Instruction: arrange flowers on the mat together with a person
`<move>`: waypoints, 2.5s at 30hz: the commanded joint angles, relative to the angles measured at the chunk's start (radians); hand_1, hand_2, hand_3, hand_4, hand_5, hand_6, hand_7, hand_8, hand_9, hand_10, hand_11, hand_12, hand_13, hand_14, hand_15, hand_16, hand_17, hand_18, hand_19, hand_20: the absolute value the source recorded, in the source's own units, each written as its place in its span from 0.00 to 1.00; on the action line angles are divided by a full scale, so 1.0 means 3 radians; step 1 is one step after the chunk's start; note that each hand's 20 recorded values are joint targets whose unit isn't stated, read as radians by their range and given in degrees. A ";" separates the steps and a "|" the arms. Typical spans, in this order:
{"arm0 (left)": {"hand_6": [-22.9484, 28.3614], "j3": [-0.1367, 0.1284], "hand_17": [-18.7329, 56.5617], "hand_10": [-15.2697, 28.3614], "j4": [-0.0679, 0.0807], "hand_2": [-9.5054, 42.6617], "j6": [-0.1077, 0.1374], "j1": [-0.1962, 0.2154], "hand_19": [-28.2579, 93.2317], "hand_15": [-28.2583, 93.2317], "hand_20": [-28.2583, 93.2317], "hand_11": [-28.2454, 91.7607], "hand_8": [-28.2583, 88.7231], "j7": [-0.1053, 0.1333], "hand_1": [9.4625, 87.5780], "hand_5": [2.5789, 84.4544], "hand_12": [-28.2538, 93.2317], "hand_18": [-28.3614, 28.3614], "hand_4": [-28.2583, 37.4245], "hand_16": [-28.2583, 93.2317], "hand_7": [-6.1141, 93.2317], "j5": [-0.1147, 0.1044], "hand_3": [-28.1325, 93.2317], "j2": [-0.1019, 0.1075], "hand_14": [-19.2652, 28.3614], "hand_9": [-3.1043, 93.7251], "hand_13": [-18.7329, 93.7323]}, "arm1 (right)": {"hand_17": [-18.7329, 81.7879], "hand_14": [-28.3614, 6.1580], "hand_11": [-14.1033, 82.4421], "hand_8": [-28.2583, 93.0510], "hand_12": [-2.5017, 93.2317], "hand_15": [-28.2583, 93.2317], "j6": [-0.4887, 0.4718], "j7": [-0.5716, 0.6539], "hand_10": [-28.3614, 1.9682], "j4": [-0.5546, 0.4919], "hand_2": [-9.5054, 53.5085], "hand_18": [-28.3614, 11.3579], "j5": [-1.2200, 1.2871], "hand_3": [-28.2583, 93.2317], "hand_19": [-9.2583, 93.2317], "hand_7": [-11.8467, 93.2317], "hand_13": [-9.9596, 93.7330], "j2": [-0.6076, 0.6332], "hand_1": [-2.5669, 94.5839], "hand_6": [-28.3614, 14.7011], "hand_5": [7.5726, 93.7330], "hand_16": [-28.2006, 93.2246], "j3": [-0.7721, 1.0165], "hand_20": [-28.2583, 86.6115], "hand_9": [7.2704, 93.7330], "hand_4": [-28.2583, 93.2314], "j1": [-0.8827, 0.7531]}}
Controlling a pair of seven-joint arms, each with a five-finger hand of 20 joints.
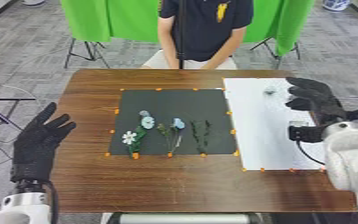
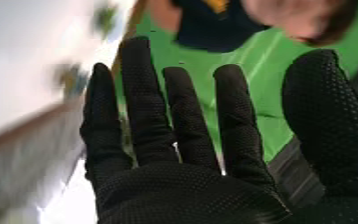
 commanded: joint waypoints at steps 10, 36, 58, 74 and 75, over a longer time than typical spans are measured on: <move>0.57 0.0055 0.15 0.79 0.0017 0.30 -0.0023 -0.0141 0.65 0.66 0.40 0.44 0.16 -0.0115 0.16 0.44 0.32 0.94 0.00 0.17 0.19 0.0080 0.86 -0.0090 0.99 0.44 0.43 | 0.34 0.46 0.24 0.12 0.18 0.58 -0.0703 0.0862 0.53 0.1260 0.08 0.08 -0.1748 0.89 0.70 0.29 0.57 0.0250 0.37 0.76 0.41 0.33 -0.1271 0.41 0.41 0.02 0.1728; 0.57 0.0112 0.15 0.78 0.0078 0.30 -0.0124 -0.0322 0.65 0.66 0.40 0.43 0.16 -0.0235 0.17 0.44 0.32 0.94 0.00 0.17 0.18 0.0138 0.86 -0.0135 0.99 0.44 0.43 | 0.34 0.49 0.24 0.12 0.18 0.57 -0.1316 0.1170 0.53 0.1808 0.07 0.09 -0.2158 0.89 0.70 0.30 0.57 -0.0202 0.38 0.77 0.38 0.32 -0.1539 0.37 0.40 0.01 0.1989; 0.57 0.0057 0.15 0.78 0.0079 0.30 -0.0227 -0.0311 0.65 0.66 0.40 0.43 0.16 -0.0427 0.17 0.44 0.32 0.94 0.00 0.17 0.18 0.0259 0.86 -0.0264 0.99 0.44 0.43 | 0.64 0.96 0.21 0.24 0.33 0.41 -0.1220 0.0907 0.67 0.1699 0.00 0.85 -0.2466 0.77 1.00 0.34 0.86 -0.0287 0.74 0.69 0.86 0.52 -0.1469 0.11 0.83 0.00 0.1514; 0.57 0.0024 0.15 0.79 0.0033 0.30 -0.0132 -0.0224 0.65 0.66 0.40 0.43 0.16 -0.0350 0.17 0.44 0.32 0.94 0.00 0.17 0.18 0.0197 0.86 -0.0196 0.99 0.44 0.43 | 0.67 0.85 0.26 0.26 0.36 0.55 -0.0415 0.0451 0.67 0.0882 0.00 0.57 -0.2518 0.76 0.91 0.35 0.89 -0.0250 0.72 0.77 0.87 0.51 -0.1882 0.35 0.91 0.00 0.1904; 0.57 0.0027 0.15 0.79 0.0029 0.30 -0.0123 -0.0212 0.65 0.66 0.40 0.43 0.16 -0.0330 0.17 0.44 0.32 0.94 0.00 0.17 0.18 0.0182 0.86 -0.0185 0.99 0.44 0.43 | 0.67 0.85 0.26 0.26 0.36 0.55 -0.0413 0.0398 0.67 0.0825 0.00 0.57 -0.2529 0.76 0.91 0.35 0.89 -0.0281 0.72 0.77 0.87 0.51 -0.1917 0.35 0.91 0.00 0.1922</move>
